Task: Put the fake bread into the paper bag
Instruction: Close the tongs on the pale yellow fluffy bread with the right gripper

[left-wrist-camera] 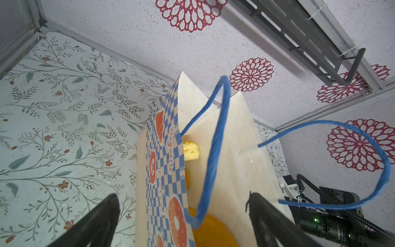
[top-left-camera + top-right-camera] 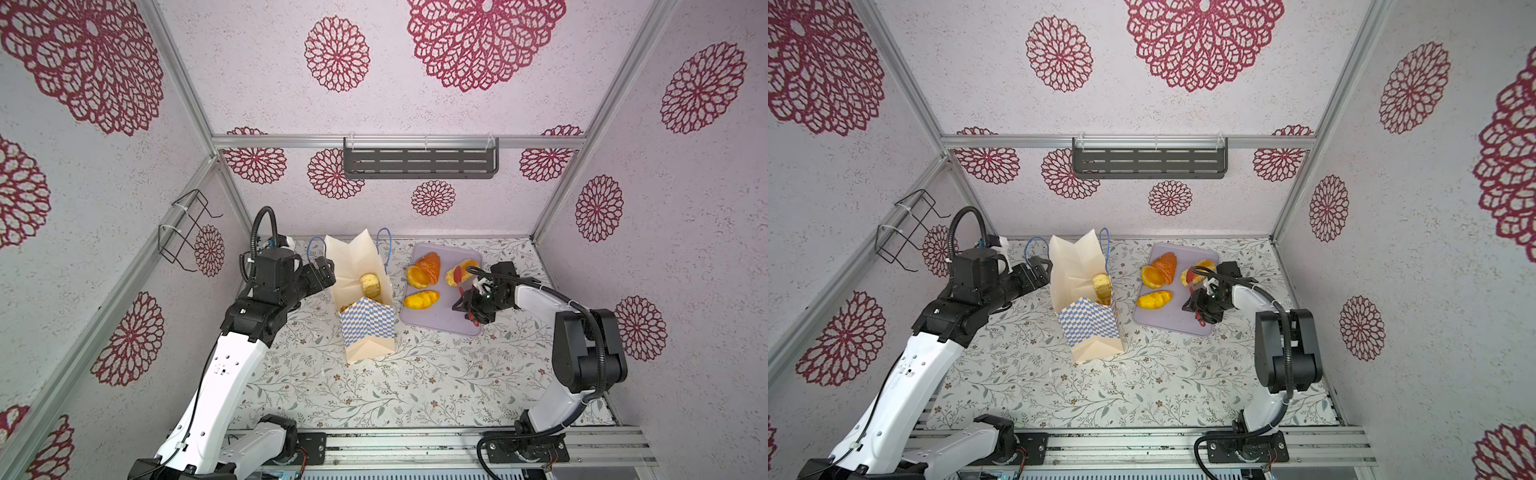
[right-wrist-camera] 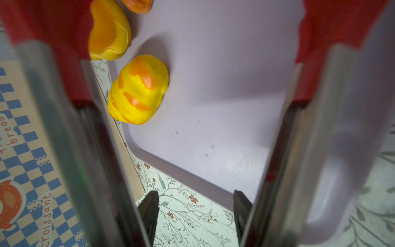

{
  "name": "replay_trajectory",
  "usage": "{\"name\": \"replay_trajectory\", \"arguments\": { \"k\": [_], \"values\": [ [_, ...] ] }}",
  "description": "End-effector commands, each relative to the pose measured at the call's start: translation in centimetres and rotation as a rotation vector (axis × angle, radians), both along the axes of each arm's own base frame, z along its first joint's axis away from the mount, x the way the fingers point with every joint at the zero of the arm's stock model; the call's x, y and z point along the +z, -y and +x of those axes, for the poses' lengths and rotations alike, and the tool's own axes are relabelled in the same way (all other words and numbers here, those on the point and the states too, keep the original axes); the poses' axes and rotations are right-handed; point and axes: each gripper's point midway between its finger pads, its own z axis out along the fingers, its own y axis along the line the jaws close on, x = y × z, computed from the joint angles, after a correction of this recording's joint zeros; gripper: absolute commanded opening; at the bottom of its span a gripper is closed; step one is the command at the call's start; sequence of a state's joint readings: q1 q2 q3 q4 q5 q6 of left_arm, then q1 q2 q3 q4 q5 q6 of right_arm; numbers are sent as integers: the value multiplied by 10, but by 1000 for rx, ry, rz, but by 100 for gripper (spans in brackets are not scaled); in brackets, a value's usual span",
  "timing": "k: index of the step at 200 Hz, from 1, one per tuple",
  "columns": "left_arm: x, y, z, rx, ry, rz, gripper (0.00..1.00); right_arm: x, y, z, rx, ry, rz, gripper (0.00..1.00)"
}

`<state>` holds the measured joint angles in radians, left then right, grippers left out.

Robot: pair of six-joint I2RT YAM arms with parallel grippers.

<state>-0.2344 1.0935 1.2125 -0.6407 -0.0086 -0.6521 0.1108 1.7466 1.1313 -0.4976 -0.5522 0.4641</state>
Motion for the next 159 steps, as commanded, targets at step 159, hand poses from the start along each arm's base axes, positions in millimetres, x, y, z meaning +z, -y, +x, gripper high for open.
{"name": "replay_trajectory", "arguments": {
  "k": [159],
  "values": [
    [8,-6,2,19,39,-9,97,11,-15,58,-17,37,111,49]
  ]
}}
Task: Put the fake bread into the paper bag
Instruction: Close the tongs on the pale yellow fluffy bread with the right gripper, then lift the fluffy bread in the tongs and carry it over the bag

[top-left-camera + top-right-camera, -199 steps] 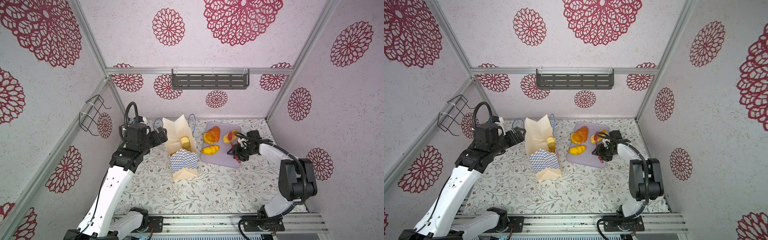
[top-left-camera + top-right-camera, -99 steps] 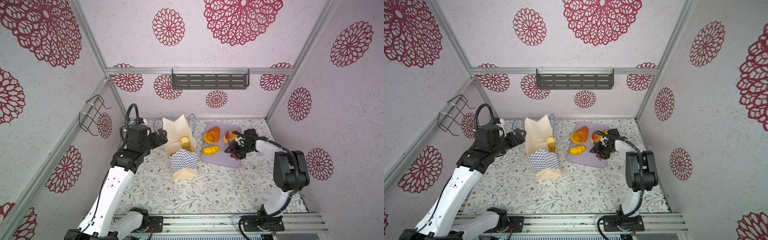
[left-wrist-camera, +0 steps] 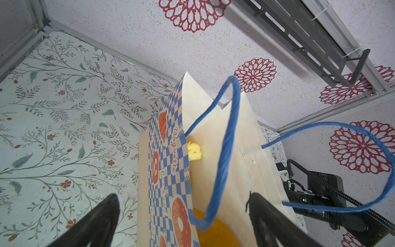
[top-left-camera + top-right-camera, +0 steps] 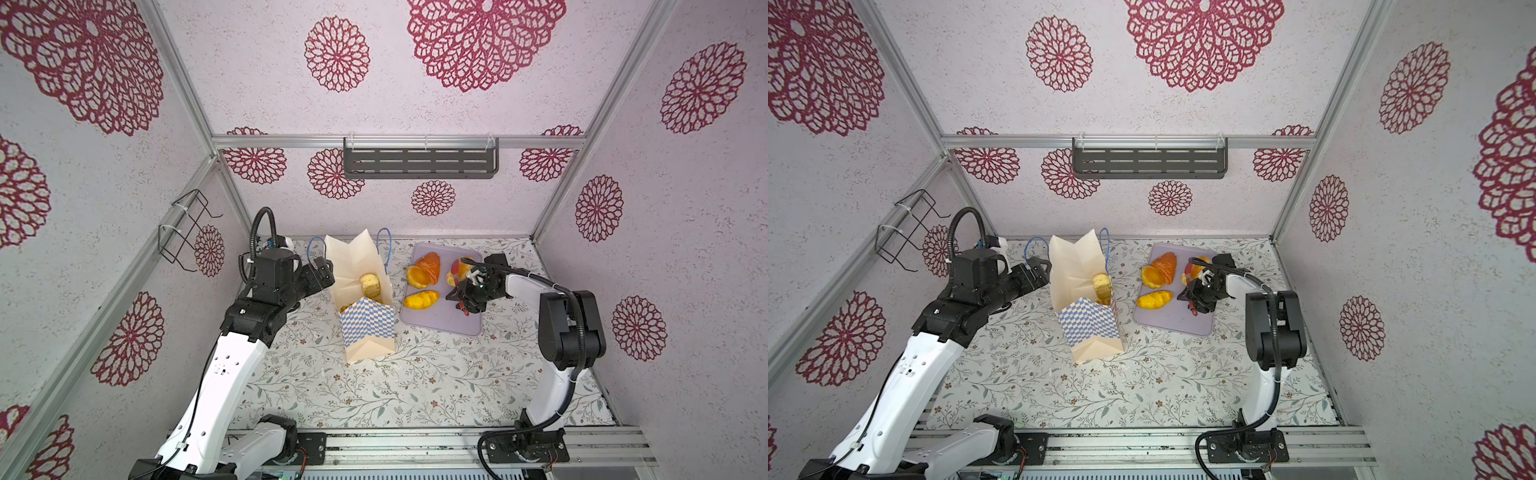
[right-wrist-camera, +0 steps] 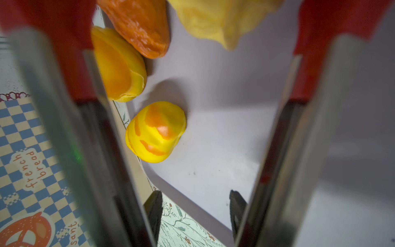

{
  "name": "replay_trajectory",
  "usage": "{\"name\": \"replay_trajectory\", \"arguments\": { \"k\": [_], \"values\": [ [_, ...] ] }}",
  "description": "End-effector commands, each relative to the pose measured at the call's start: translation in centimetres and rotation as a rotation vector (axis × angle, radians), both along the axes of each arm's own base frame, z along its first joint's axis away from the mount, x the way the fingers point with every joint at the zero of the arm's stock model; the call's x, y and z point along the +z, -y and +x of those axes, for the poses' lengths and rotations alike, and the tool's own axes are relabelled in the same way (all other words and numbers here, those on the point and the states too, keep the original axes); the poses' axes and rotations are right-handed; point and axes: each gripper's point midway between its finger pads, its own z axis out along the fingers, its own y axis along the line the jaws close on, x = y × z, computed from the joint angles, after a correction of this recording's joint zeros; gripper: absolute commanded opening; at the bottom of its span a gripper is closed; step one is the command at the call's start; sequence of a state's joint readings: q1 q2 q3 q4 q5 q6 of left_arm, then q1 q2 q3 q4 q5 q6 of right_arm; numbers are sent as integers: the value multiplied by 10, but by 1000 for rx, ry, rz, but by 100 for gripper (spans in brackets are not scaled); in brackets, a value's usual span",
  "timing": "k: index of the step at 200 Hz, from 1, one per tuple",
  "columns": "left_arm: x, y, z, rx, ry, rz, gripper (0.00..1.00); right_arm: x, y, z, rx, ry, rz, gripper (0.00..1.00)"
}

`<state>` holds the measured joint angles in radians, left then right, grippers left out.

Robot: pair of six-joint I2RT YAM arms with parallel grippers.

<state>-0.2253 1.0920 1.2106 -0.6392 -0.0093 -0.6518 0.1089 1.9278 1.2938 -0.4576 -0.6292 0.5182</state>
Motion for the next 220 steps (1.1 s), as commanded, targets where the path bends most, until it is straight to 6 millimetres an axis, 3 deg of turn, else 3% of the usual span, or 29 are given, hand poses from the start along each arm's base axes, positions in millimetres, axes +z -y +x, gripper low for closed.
{"name": "replay_trajectory", "arguments": {
  "k": [1,62,135,180,203,220],
  "values": [
    [8,-3,1,9,38,-9,97,19,0,13,-3,56,25,48],
    [9,-4,2,11,39,-11,97,24,8,2,-19,61,25,32],
    [10,-6,3,14,32,-3,97,53,15,-20,-34,127,6,23],
    [11,-7,3,21,29,-7,97,95,15,-28,-34,228,9,21],
    [11,-6,5,21,25,-10,99,132,10,-31,-22,311,-13,20],
    [12,-6,5,21,25,-15,98,167,-4,-34,19,392,-43,20]
  ]
}}
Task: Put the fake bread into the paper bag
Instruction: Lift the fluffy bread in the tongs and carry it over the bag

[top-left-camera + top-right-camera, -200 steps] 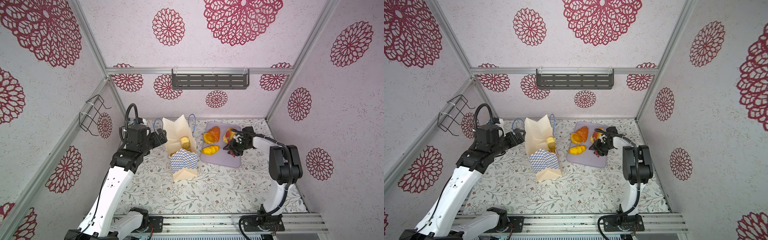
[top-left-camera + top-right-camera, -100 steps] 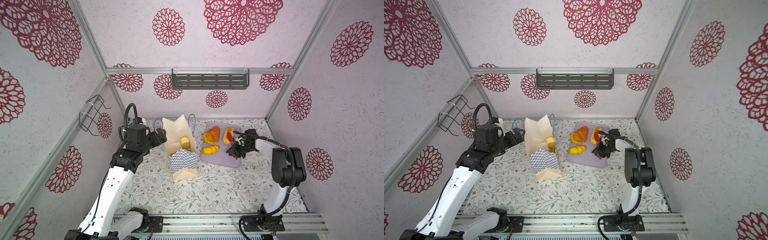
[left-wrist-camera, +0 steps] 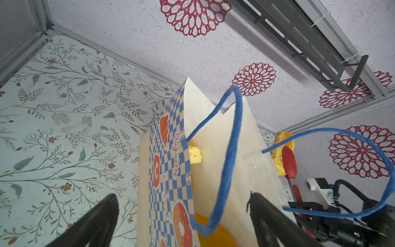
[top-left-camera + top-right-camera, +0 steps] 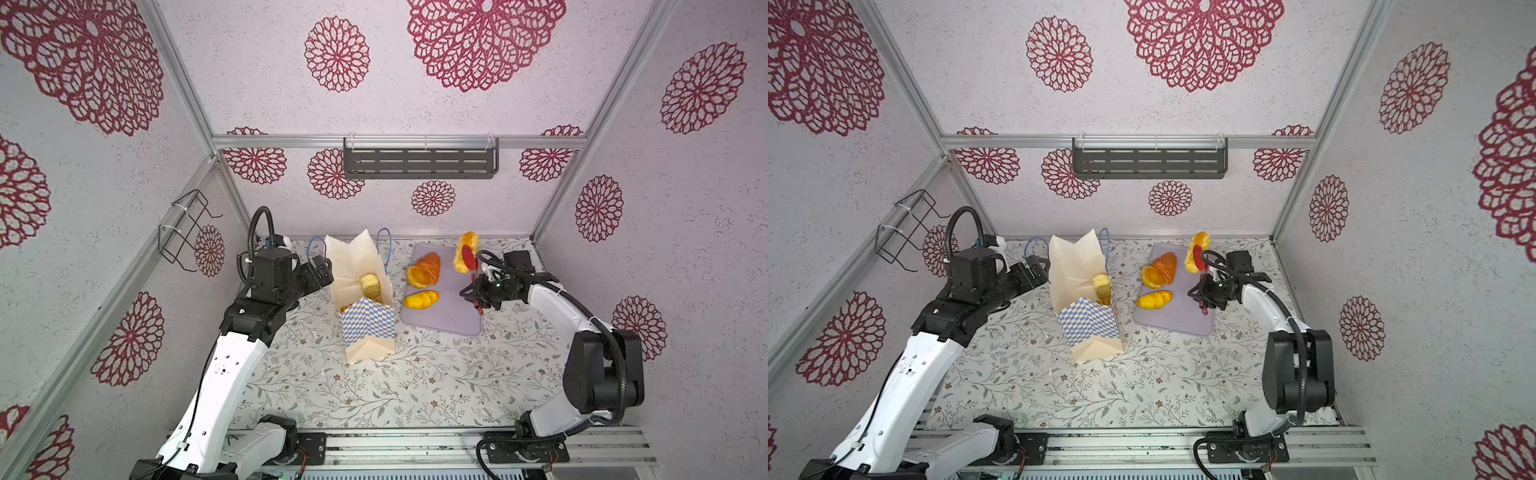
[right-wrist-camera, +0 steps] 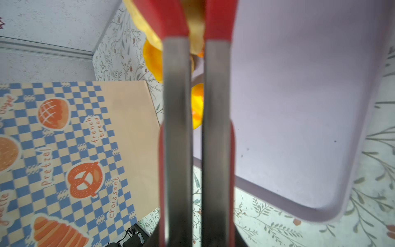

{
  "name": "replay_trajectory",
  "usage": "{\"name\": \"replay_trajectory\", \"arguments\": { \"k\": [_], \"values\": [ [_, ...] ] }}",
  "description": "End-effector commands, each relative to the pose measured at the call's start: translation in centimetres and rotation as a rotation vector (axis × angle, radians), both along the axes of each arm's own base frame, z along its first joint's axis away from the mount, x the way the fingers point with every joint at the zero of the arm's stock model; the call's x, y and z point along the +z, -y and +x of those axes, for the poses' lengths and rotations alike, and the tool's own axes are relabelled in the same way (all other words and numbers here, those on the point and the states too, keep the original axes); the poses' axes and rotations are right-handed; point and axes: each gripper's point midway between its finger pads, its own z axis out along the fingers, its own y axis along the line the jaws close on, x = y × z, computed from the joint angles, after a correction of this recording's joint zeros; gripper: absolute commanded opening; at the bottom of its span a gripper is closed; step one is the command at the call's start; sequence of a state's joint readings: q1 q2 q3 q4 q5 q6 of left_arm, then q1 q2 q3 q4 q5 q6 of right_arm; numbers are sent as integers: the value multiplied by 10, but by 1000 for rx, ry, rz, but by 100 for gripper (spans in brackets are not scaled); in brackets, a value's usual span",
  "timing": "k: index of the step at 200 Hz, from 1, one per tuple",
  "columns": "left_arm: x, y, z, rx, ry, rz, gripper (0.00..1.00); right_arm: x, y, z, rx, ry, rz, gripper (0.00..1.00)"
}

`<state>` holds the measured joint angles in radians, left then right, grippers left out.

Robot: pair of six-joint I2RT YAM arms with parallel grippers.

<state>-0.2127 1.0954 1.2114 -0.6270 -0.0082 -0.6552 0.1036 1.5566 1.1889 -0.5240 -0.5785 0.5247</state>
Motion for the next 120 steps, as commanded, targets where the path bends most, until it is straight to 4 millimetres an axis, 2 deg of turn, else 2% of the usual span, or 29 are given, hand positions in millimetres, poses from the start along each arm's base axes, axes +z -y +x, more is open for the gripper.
{"name": "replay_trajectory", "arguments": {
  "k": [1,27,45,65,87,120],
  "values": [
    [11,-2,3,8,18,-9,98,73,-19,2,54,197,-32,20],
    [12,-2,4,9,18,-15,86,135,-57,-10,148,363,-57,20],
    [17,-1,3,5,23,-19,73,175,-86,-23,219,471,-39,22],
    [19,-2,3,10,25,-21,59,207,-123,-45,324,549,-3,23],
    [19,-2,3,12,23,-24,46,220,-161,-70,440,581,19,23],
    [15,-2,2,15,12,-24,33,214,-203,-101,564,573,15,22]
  ]
}}
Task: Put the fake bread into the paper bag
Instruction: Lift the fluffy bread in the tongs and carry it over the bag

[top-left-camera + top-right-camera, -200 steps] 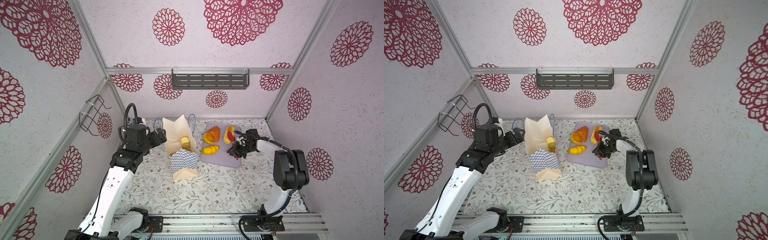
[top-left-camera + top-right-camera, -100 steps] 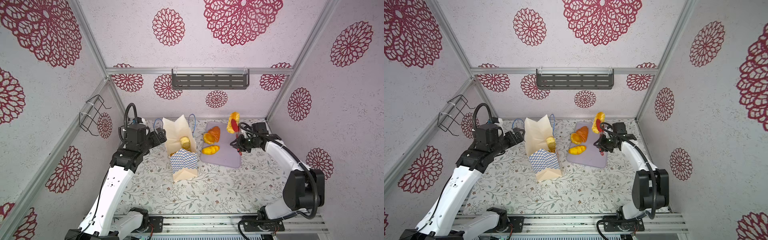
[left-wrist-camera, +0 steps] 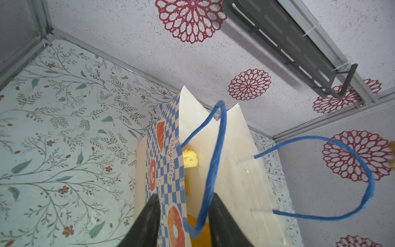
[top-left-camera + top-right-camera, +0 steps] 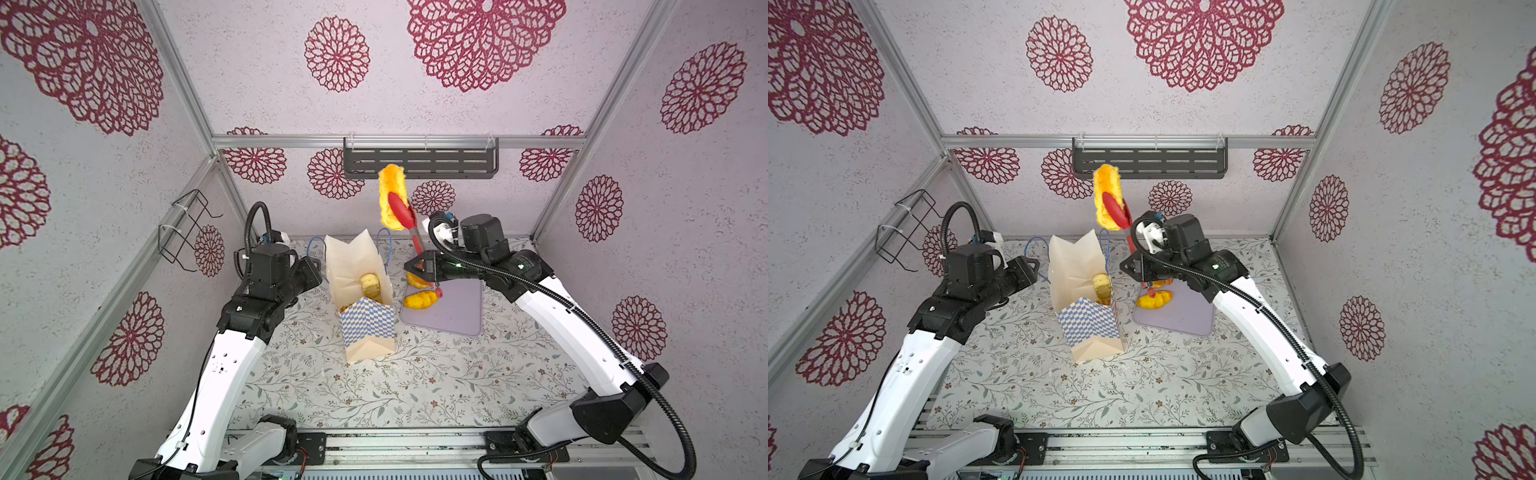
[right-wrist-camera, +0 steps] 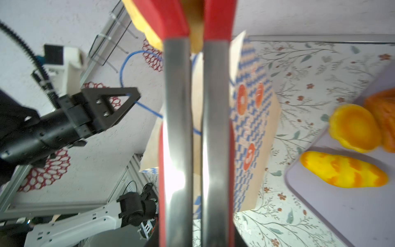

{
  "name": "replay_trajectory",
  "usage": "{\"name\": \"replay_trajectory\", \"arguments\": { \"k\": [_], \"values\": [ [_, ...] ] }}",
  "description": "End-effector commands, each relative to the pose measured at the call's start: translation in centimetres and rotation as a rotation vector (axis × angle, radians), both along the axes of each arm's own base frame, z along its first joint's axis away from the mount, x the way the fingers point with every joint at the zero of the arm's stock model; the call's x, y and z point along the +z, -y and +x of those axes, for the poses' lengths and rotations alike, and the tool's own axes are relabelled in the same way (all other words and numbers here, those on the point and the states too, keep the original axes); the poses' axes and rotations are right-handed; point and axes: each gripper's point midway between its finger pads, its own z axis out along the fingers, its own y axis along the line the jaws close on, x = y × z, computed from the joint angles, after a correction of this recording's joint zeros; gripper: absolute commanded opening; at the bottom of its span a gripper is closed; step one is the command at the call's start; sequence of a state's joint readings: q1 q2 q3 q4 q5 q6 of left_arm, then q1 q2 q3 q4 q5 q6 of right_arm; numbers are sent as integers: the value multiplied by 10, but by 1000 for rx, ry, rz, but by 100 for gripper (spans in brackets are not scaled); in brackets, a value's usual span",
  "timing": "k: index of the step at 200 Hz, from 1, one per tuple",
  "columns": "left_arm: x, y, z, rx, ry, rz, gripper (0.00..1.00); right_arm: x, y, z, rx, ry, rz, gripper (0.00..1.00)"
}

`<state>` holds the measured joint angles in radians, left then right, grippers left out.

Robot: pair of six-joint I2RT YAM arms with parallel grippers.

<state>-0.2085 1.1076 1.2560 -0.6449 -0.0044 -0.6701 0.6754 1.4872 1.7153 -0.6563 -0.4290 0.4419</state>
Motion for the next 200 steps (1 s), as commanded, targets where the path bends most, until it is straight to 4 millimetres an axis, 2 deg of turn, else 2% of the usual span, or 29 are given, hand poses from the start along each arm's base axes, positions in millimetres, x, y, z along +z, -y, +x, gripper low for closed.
{"name": "replay_trajectory", "arguments": {
  "k": [1,21,42,87,126,150,200],
  "values": [
    [3,-2,1,8,1,-6,33,3,-18,-13,55,52,-35,22],
    [-1,-3,1,10,-10,-3,27,-9,-32,-25,93,43,-73,22],
    [-1,-2,1,9,-10,-3,20,-25,-35,-30,95,20,-126,21],
    [-2,-4,1,15,-12,5,10,-46,-31,-42,106,-6,-208,21],
    [-2,-2,3,11,-9,0,5,-58,-25,-52,114,-22,-276,24],
    [-1,-2,3,11,-7,-1,4,-54,-23,-55,112,-14,-278,25],
    [-3,-2,4,10,-12,-4,2,-30,-21,-57,103,15,-235,28]
  ]
}}
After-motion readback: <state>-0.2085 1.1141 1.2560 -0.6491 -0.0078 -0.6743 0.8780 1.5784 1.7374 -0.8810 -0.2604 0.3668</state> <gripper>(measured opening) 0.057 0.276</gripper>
